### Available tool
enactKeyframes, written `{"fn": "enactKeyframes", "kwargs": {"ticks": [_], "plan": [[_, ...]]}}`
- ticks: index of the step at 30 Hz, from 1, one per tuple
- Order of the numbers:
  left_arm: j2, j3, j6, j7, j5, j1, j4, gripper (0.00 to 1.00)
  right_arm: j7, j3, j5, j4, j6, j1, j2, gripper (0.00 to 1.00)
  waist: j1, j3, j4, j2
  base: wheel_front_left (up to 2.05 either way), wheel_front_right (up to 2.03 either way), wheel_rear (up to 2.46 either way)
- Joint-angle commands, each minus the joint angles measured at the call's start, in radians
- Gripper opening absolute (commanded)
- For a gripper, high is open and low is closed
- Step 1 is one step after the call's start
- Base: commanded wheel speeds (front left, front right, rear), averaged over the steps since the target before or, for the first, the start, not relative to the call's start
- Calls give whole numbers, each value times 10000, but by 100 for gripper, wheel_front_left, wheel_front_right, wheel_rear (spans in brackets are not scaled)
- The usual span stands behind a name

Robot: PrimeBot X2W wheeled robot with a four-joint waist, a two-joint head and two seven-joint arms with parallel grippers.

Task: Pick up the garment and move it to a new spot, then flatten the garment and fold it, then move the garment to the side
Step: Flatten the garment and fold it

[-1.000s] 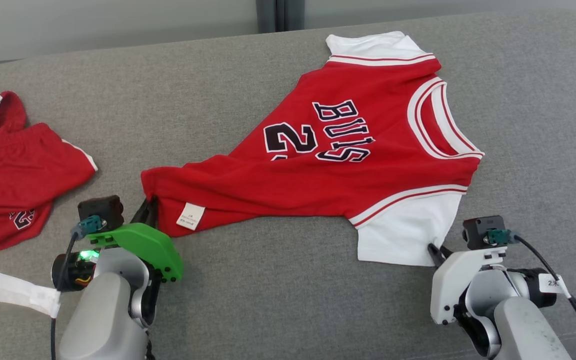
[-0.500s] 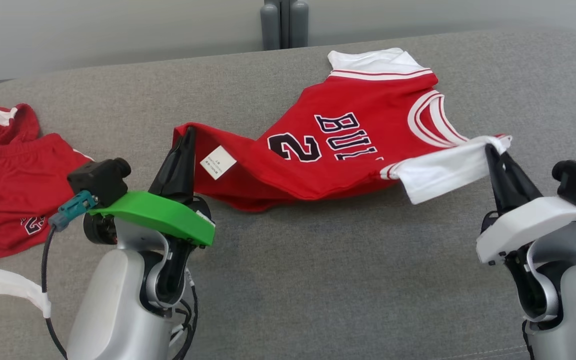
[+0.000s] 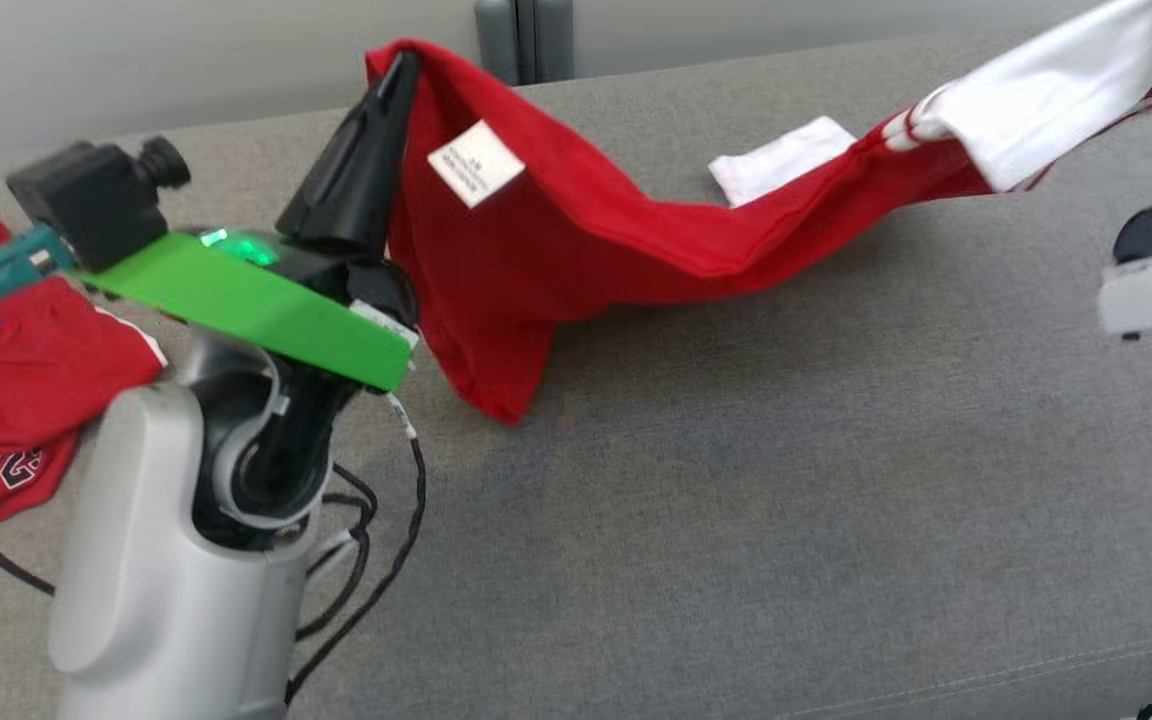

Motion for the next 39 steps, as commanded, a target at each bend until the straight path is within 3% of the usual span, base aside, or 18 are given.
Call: {"fn": "enactKeyframes", "kwargs": {"ticks": [1,5,7,11,17,21,25,30,34,39], "plan": [[161,59,33,234,-120,-424,-120,0,18,-33,61,-10,-10,-514,-199,0,0,558,-174,-1,0,0,0],[513,302,158,954,-325,-1652,85,0,224,128,304,926,-10,-2053,-626,0,0,1395,-331,-1,0,0,0],[619,506,200,1149,-510,-2336,522,0,211,304,399,1877,-11,-2945,-854,0,0,1888,-423,-1,0,0,0],[1265,623,-75,887,230,-3960,1630,0,-232,884,528,4092,-7,-5077,-987,0,0,2999,-629,-1,0,0,0],[1508,886,-350,-1248,1131,-6604,3570,0,-2610,893,-41,7050,-11,-8400,-576,0,0,3876,-720,-1,0,0,0],[1502,757,-446,-2734,1455,-8039,4341,0,-4242,696,-620,8005,-11,-10006,-491,0,0,4016,-635,-1,0,0,0],[1671,620,-474,-3896,1341,-9012,4712,0,-4702,559,-1005,8170,-13,-11139,-590,0,0,4055,-577,-1,0,0,0],[2051,61,-479,-4396,731,-8824,4768,0,-4749,966,-1006,8065,-13,-11103,-740,0,0,4186,-526,-1,0,0,0],[2404,-651,-481,-4512,484,-7916,5254,0,-4748,1743,-682,8544,-10,-10119,-819,0,0,4322,-525,-1,0,0,0],[2268,-1314,-483,-4612,-96,-6048,5857,0,-4750,2888,281,8791,-14,-8048,-1270,0,0,4206,-342,-1,0,0,0]]}}
